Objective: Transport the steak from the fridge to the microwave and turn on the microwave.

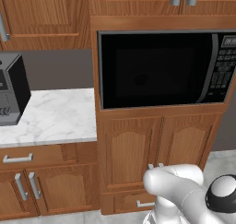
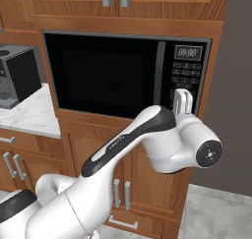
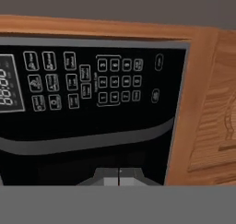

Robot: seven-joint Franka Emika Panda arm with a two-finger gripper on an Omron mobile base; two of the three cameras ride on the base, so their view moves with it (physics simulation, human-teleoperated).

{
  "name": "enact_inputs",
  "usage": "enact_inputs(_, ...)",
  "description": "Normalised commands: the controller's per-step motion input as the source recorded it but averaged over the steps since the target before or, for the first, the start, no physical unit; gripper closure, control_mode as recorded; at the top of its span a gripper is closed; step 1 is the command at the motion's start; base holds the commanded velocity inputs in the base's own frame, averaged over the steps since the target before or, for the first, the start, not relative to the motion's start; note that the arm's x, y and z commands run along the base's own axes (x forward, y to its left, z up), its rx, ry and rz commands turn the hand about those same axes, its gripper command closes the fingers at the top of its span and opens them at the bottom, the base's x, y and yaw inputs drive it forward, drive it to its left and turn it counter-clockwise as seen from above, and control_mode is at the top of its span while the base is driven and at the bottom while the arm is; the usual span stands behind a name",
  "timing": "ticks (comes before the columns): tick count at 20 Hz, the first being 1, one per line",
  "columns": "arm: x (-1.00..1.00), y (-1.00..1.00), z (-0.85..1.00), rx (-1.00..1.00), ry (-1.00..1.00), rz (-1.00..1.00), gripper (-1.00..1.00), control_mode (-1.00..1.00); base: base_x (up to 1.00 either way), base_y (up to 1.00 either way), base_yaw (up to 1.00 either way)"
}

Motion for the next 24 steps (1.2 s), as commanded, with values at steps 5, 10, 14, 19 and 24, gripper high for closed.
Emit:
enact_inputs(5,0.01,0.0,-0.17,0.04,0.01,-0.07,1.0,-1.0,0.0,0.0,0.0)
enact_inputs(10,0.01,0.0,-0.13,0.0,0.02,-0.05,1.0,-1.0,0.0,0.0,0.0)
enact_inputs(14,0.01,0.0,-0.09,0.0,0.03,-0.04,1.0,-1.0,0.0,0.0,0.0)
enact_inputs(19,0.0,-0.04,-0.05,0.0,0.03,-0.03,1.0,-1.0,0.0,0.0,0.0)
enact_inputs(24,0.0,-0.11,0.0,0.0,0.01,-0.03,1.0,-1.0,0.0,0.0,0.0)
